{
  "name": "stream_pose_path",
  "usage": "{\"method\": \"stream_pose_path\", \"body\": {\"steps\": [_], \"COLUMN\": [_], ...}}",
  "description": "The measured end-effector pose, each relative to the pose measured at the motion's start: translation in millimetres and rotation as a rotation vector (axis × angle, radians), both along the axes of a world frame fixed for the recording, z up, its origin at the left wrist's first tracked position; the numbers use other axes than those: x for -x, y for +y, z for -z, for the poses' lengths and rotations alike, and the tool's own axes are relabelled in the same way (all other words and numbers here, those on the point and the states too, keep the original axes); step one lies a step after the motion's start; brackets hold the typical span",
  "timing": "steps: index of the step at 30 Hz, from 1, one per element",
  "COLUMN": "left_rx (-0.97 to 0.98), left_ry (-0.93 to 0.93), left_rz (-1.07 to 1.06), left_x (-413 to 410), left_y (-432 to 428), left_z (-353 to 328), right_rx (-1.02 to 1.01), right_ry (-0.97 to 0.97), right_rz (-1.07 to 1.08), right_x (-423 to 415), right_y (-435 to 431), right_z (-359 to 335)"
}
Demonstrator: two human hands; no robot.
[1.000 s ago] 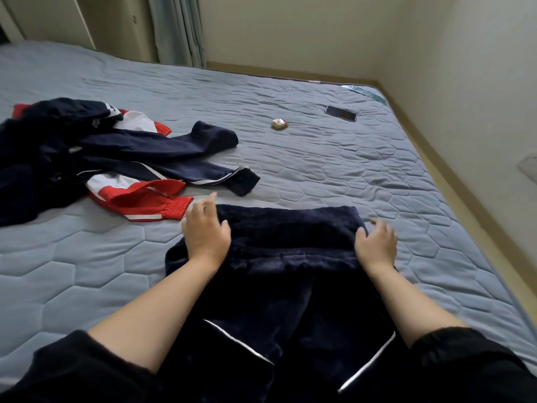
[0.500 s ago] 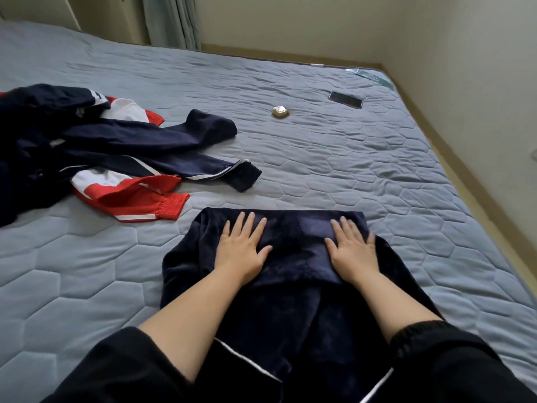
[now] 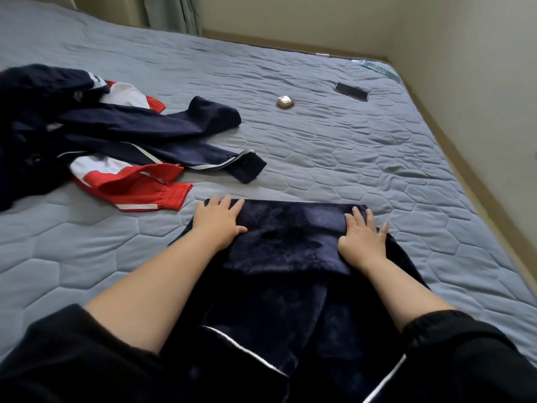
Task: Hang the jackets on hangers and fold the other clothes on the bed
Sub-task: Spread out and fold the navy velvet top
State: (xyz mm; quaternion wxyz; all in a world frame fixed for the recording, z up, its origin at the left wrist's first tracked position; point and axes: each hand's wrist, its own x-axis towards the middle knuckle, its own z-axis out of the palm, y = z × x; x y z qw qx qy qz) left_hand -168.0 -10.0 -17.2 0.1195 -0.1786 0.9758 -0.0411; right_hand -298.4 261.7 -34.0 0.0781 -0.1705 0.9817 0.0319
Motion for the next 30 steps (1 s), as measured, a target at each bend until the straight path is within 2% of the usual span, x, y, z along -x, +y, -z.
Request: {"method": "stream_pose_path", "body": {"steps": [3,7,9,13,15,20,25,30], "left_rx": [-0.028,-0.210,-0.288,-0.491,-0.530,-0.442,-0.436,-0.165], "left_ry": [-0.071,-0.152,-0.163,-0.182,-0.198,-0.193,-0.192,0.001], "left_rz": [0.083,0.028,-0.005,-0.022,-0.027,-0.015,-0.019,0.003], "left_x": [14.1,24.4,23.4,19.0,15.8,8.7,-0.8,-11.8], "left_y": [-14.1,-23.8,-25.4,-30.8,-33.2,-27.4,-21.3,-10.2], "left_z": [-15.4,-23.8,-27.5,-44.5,-52.3,-55.1,-62.4,-75.9], "right_rx": [-0.095,-0.188,-0.234,-0.374,-0.426,-0.456,-0.443,-0.280], "right_ry": [0.005,-0.220,-0.286,-0.212,-0.191,-0.115,-0.187,-0.176], "right_rz": [-0.106,-0.356,-0.355,-0.361,-0.353,-0.430,-0.413,-0.325], "right_x": [9.1,20.6,27.3,36.5,38.0,35.7,26.2,16.7], "right_y": [-26.9,-46.4,-43.6,-42.2,-43.6,-38.7,-25.9,-8.4], "right_z": [-22.6,-44.4,-49.5,-53.6,-57.1,-63.9,-79.6,-89.1]}}
